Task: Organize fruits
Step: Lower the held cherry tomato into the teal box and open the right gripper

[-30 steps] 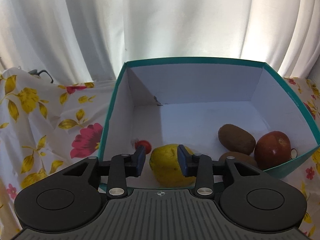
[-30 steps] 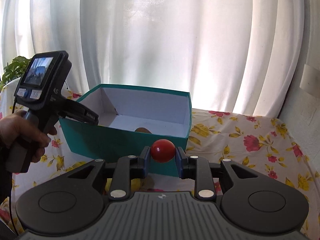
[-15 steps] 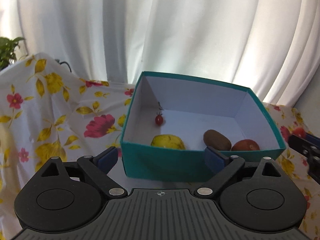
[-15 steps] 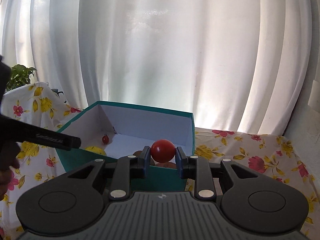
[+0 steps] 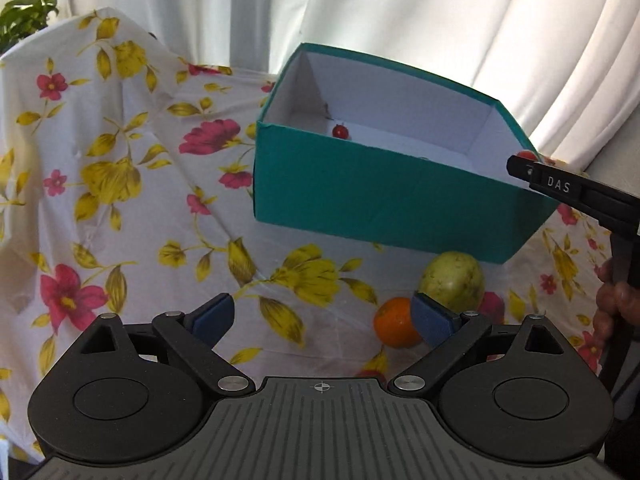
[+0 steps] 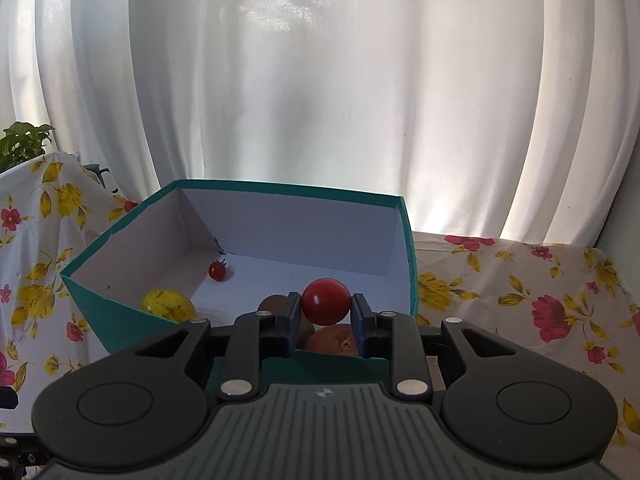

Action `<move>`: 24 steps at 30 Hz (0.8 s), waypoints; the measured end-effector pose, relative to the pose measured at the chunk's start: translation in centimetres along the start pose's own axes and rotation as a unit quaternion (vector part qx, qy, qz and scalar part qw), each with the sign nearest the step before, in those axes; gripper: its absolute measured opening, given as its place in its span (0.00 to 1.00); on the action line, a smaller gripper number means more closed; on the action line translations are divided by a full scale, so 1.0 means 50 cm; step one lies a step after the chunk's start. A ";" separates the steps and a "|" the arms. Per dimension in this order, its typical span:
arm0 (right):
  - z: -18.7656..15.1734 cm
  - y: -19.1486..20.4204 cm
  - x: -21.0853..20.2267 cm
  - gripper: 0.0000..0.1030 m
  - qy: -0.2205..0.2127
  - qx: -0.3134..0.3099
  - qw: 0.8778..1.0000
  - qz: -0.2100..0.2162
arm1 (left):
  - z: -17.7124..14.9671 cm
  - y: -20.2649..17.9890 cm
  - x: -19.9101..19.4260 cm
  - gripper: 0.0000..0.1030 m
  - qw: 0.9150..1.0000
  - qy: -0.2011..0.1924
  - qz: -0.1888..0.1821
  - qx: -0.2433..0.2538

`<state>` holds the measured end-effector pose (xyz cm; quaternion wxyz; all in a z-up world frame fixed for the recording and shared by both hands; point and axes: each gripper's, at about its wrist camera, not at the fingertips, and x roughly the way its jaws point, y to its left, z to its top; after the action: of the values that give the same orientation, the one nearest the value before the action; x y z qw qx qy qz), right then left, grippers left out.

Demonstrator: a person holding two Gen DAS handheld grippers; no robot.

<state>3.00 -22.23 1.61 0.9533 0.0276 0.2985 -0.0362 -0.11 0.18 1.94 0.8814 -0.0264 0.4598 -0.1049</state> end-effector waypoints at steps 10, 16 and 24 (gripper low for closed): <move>-0.007 0.010 0.016 0.25 0.011 -0.002 1.000 0.008 | -0.019 0.016 0.006 0.95 1.000 0.019 0.007 -0.015; -0.006 0.009 0.012 0.42 0.007 0.000 1.000 -0.001 | -0.026 0.007 0.001 0.95 1.000 0.019 0.002 0.002; -0.007 0.014 -0.055 0.64 -0.030 0.009 0.999 -0.009 | -0.045 -0.015 -0.014 0.95 0.999 0.010 -0.009 0.052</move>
<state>0.62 -21.36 2.93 0.9613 0.0322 0.2694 -0.0486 -2.46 -0.30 1.31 0.8758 0.0166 0.4624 -0.1371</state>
